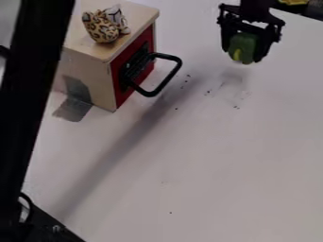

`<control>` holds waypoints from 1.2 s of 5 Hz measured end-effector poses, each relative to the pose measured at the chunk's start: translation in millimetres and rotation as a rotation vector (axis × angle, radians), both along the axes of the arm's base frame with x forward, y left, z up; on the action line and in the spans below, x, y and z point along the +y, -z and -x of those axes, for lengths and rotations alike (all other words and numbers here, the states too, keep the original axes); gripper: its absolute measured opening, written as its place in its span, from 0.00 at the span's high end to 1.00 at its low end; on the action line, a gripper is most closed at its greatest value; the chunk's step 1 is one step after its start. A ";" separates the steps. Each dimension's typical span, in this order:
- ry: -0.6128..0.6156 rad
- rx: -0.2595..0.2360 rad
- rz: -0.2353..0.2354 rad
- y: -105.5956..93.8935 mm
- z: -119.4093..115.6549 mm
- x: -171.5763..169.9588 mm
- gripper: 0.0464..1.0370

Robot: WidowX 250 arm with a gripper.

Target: Move the green squas and put in the front of the drawer

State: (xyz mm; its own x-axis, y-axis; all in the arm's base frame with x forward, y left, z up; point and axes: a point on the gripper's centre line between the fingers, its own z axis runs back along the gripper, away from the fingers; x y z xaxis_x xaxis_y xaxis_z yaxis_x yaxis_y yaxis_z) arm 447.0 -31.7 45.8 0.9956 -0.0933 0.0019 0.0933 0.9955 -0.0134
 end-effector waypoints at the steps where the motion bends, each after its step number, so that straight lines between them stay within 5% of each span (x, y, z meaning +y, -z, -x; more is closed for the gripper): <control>1: 0.002 0.020 -0.021 19.6 -0.7 -0.4 0.16; 4: -0.016 0.008 -0.007 14.5 -0.9 -3.9 0.04; 5: -0.025 -0.065 0.010 -33.2 -1.1 -4.9 0.04; 6: -0.053 -0.041 0.038 -66.4 11.0 -2.6 0.04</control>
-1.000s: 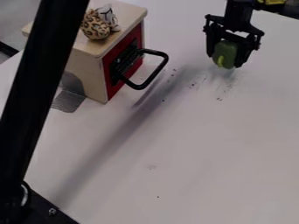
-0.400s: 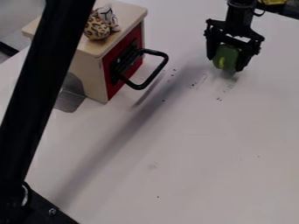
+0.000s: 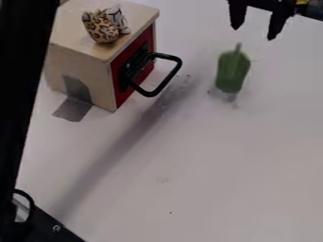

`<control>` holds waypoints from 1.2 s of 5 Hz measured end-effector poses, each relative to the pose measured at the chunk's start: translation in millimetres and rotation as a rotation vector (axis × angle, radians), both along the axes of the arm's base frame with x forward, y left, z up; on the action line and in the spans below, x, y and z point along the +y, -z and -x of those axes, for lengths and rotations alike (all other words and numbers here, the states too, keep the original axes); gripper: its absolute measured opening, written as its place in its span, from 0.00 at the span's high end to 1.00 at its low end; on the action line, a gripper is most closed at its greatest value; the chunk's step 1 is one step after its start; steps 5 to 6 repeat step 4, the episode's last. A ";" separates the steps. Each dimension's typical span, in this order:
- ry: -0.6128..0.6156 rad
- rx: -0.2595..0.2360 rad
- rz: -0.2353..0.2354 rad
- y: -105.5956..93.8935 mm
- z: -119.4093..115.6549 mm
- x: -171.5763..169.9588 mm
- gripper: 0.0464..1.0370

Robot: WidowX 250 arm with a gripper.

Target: Move the green squas and put in the front of the drawer

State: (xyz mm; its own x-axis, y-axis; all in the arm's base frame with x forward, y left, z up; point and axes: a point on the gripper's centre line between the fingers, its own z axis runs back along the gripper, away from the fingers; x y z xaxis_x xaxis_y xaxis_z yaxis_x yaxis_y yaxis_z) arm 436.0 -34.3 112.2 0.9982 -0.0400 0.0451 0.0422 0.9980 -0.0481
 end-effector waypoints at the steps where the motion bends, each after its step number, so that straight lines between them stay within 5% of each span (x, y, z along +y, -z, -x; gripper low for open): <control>1: -0.013 0.001 0.012 -10.8 7.4 3.1 0.04; 2: -0.014 0.036 0.001 -2.7 17.0 10.2 0.04; 3: -0.016 -0.003 0.003 -21.5 25.1 11.2 0.04; 6: -0.035 -0.004 -0.001 -23.0 32.9 14.7 0.04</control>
